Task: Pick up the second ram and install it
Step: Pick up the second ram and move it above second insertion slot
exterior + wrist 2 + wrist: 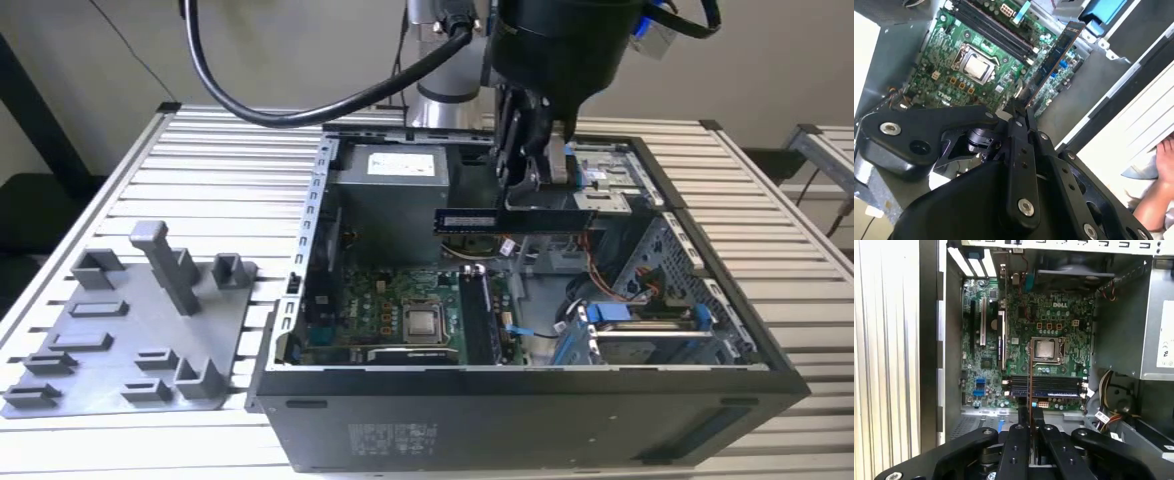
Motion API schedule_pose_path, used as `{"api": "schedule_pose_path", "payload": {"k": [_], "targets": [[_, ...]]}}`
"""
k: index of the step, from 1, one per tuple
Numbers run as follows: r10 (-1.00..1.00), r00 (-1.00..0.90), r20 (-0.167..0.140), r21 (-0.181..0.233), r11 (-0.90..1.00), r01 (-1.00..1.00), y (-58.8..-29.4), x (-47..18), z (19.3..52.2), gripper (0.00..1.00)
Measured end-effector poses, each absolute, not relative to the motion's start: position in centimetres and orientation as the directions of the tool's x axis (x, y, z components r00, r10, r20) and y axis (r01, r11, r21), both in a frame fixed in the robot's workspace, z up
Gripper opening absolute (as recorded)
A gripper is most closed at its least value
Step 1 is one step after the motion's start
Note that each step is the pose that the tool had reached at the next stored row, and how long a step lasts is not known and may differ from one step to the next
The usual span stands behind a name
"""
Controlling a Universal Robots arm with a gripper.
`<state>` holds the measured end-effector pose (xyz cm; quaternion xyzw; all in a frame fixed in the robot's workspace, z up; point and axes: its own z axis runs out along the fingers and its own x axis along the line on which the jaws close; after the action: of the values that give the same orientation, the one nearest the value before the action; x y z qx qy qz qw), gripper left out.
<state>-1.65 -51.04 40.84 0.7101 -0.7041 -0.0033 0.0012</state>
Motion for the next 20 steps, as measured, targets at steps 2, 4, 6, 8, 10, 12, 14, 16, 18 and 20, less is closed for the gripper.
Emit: {"api": "schedule_pose_path", "payload": {"k": [2,4,6,8,10,12,14,16,18,20], "targets": [[-1.0,0.008,-0.003,0.006,-0.009,-1.0,-51.0,-1.2,40.8,0.14],[-1.0,0.008,-0.003,0.006,-0.008,-1.0,-51.0,-0.8,40.8,0.14],[-1.0,0.008,-0.003,0.006,-0.008,-1.0,-51.0,-0.4,40.8,0.14],[-1.0,0.008,-0.003,0.006,-0.008,-1.0,-51.0,0.1,40.8,0.14],[-1.0,0.008,-0.003,0.006,-0.008,-1.0,-51.0,0.4,40.8,0.14],[-1.0,0.008,-0.003,0.006,-0.008,-1.0,-51.0,0.4,40.8,0.14],[-1.0,0.008,-0.003,0.006,-0.008,-1.0,-51.0,0.4,40.8,0.14],[-1.0,0.008,-0.003,0.006,-0.008,-1.0,-51.0,0.4,40.8,0.14],[-1.0,0.008,-0.003,0.006,-0.008,-1.0,-51.0,0.4,40.8,0.14],[-1.0,0.008,-0.003,0.006,-0.008,-1.0,-51.0,0.4,40.8,0.14]]}}
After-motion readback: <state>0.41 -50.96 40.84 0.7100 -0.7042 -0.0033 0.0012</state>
